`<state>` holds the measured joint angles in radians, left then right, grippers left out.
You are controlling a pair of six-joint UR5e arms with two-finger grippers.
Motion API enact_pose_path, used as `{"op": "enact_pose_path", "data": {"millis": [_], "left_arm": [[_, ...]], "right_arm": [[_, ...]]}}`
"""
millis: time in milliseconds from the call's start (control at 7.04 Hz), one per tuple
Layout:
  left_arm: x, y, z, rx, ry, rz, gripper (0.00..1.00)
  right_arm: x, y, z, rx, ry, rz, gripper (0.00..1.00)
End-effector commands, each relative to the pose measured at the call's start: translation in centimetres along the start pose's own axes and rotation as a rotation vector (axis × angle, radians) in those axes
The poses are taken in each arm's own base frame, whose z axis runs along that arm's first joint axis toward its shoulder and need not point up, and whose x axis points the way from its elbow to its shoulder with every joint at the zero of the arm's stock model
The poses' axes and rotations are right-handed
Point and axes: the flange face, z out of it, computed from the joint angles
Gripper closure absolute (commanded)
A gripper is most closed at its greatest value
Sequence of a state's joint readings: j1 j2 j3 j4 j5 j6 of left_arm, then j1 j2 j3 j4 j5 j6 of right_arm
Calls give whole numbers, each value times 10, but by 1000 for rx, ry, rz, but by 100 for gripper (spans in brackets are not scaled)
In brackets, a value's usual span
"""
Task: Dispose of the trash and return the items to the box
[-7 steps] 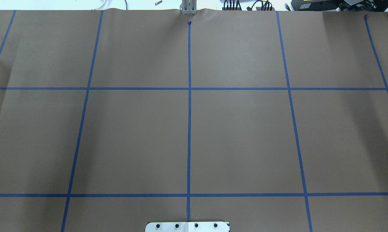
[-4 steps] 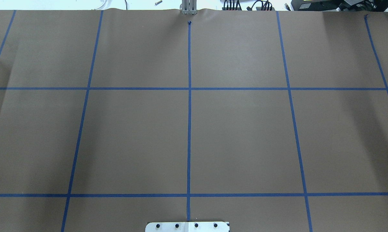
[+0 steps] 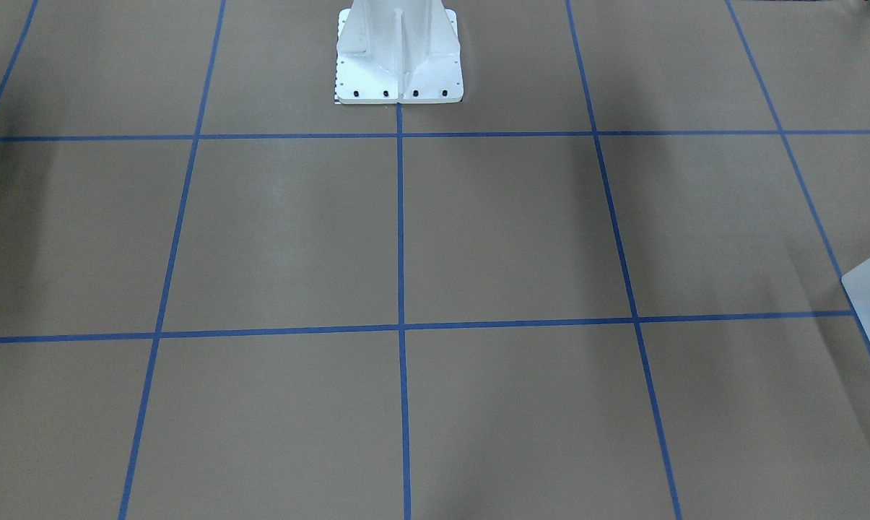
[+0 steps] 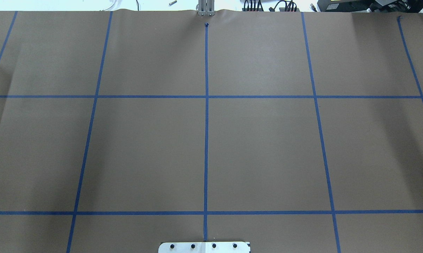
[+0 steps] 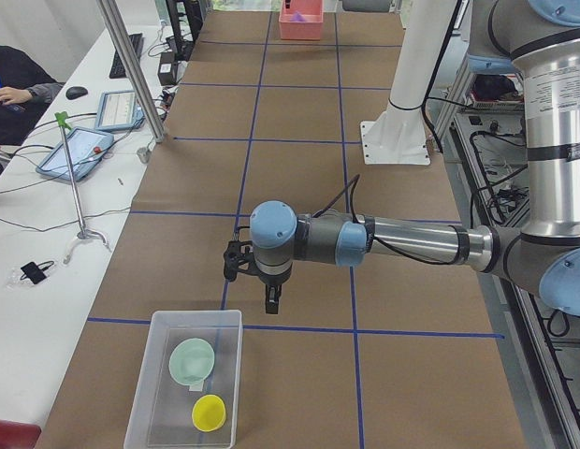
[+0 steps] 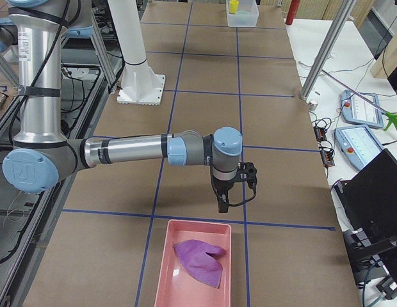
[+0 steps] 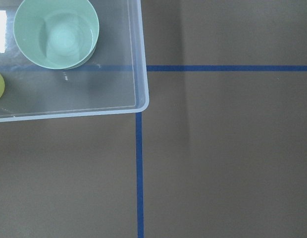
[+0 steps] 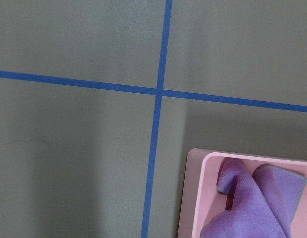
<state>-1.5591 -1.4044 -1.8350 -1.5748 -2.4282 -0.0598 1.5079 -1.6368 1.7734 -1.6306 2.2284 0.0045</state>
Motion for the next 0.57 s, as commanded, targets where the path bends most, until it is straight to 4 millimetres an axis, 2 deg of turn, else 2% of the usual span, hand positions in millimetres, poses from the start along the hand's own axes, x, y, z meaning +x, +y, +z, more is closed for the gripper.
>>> {"op": "enact_pose_path", "data": {"millis": [0, 426], "left_arm": [[0, -2, -1, 6, -21, 6, 1], [1, -3, -2, 8, -21, 8, 1]], "right_arm": [[-1, 0, -1, 3, 0, -3, 0], [-3, -1, -1, 10, -2, -10, 0]]}}
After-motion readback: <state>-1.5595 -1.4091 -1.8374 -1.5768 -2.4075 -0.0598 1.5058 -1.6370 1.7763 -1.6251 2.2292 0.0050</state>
